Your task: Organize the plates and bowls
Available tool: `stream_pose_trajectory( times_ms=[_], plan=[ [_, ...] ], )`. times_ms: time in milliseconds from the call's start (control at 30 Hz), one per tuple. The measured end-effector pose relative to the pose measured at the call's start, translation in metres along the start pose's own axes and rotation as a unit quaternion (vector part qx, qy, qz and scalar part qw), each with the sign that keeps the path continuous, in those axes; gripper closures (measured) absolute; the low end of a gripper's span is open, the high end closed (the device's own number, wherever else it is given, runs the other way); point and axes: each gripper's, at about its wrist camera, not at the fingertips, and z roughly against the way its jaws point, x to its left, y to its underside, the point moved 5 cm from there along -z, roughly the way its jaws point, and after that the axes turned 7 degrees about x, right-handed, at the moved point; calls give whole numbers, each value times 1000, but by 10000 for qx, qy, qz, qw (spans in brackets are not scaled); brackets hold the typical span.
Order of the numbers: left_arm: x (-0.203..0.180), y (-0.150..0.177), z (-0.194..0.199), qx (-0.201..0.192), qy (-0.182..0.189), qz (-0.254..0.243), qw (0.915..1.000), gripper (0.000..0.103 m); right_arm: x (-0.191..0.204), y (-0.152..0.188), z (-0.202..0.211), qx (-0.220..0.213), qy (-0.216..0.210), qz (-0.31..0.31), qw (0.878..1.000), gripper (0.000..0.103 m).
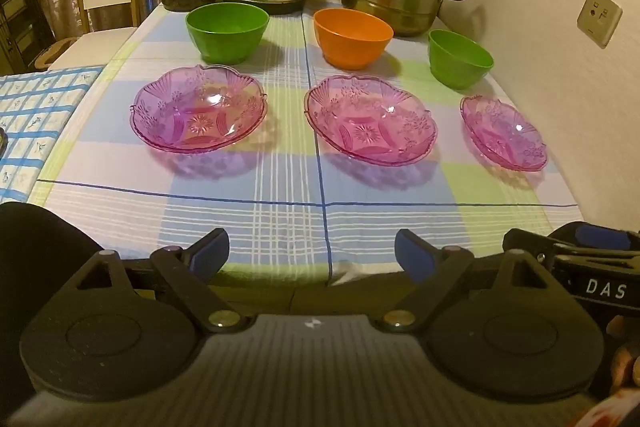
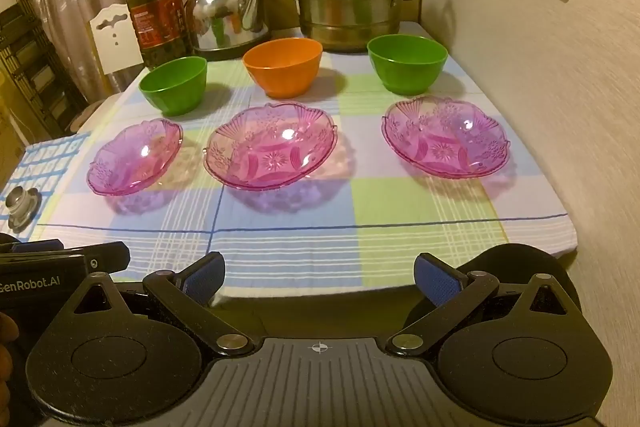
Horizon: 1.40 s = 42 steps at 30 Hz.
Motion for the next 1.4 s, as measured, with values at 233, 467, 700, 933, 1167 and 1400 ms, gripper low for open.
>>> stream_pose_trajectory(
  times_ms=[233, 467, 700, 933, 1167, 1400],
  plan=[
    [0, 0, 0, 4, 7, 6, 10000, 14, 0, 0, -1, 8, 3, -5, 10000, 2],
    [0, 0, 0, 8, 7, 7, 10000, 14, 0, 0, -1, 11, 7, -7, 10000, 2],
    [0, 0, 0, 12, 23, 11, 10000, 14, 0, 0, -2, 15, 3, -7, 10000, 2],
    [-2, 0, 0, 10, 22, 5, 10000, 14, -1, 0, -2, 17, 5, -17, 10000, 2],
    [-2, 0, 0, 9, 30, 9, 10000, 14, -1, 0, -2, 19, 2, -20, 10000, 2],
    [-3, 0, 0, 7, 25, -4, 10000, 14, -2, 0, -3, 9, -3, -41, 10000, 2]
  ],
)
